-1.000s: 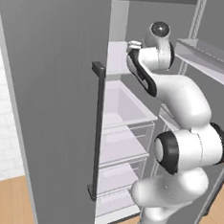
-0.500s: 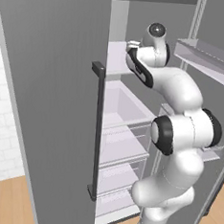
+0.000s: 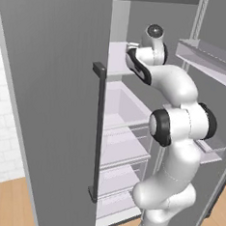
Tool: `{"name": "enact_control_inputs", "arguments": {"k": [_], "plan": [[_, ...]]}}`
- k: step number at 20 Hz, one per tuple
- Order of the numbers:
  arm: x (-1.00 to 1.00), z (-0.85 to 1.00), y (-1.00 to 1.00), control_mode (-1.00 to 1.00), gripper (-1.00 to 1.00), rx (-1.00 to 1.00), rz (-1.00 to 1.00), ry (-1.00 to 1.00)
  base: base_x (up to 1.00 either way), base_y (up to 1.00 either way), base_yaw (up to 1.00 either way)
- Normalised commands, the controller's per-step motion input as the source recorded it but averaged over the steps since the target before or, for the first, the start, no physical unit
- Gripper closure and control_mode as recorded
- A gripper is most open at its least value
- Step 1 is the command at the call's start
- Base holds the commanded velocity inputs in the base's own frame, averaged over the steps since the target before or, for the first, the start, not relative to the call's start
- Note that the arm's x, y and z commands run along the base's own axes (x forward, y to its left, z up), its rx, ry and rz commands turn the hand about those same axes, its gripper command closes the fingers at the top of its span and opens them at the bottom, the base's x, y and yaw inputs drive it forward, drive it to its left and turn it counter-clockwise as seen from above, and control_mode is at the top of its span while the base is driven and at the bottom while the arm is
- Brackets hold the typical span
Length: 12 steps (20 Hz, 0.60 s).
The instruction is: Place one lime and one chicken drumstick in each tupperware on the nearby counter, to pack two identical lunches.
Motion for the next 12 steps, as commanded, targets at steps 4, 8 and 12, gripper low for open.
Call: {"name": "enact_control_inputs", "arguments": {"k": [4, 8, 12], "plan": [[0.48, -0.07, -0.03, -1.0, -1.0, 0.0, 0.0, 0.04, 0.0, 0.0, 0.0], [0.58, -0.03, -0.14, -1.0, -1.0, 0.0, 0.0, 0.0, 0.0, 0.0, 0.0], [0.26, -0.12, -0.15, -1.0, -1.0, 0.0, 0.0, 0.0, 0.0, 0.0, 0.0]]}}
